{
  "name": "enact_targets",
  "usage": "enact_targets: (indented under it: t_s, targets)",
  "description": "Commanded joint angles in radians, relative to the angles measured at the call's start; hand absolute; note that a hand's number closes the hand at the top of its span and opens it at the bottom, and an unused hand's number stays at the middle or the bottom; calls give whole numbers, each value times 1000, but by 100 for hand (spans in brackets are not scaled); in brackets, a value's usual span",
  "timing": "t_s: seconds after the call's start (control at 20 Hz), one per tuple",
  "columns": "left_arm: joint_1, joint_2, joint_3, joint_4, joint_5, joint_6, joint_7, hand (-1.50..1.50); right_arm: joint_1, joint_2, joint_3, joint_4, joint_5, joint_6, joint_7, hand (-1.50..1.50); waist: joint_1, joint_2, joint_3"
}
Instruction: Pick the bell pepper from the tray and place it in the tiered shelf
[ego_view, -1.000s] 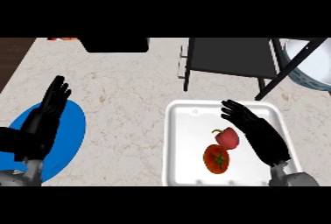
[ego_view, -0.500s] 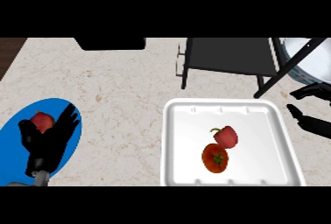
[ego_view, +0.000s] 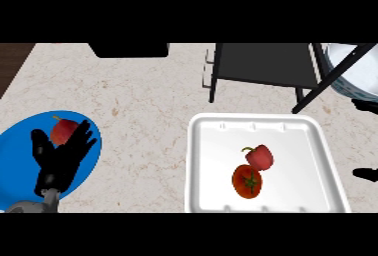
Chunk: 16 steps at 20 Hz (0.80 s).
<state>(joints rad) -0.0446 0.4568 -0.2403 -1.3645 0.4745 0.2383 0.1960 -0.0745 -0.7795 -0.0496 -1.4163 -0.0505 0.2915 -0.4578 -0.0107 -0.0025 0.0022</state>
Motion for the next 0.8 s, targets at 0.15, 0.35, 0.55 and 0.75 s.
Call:
enact_targets:
  t_s: [0.15, 0.35, 0.55, 0.75]
  targets:
    - [23, -17, 16, 9, -7, -5, 23, 0, 110, -70, 52, -334, 39, 69, 213, -150, -8, -4, -4]
    - [10, 26, 67, 35, 15, -78, -4, 0, 100, -43, 106, -532, 97, 2, 489, -150, -3, -3, -5]
    - [35, -11, 42, -15, -28, -24, 14, 0, 115, 25, 152, -677, 192, -76, 698, -150, 5, -2, -3]
    - [-38, -51, 33, 54, -40, -46, 25, 0, 4, 90, 259, -689, 330, -104, 906, -150, 11, 3, -4]
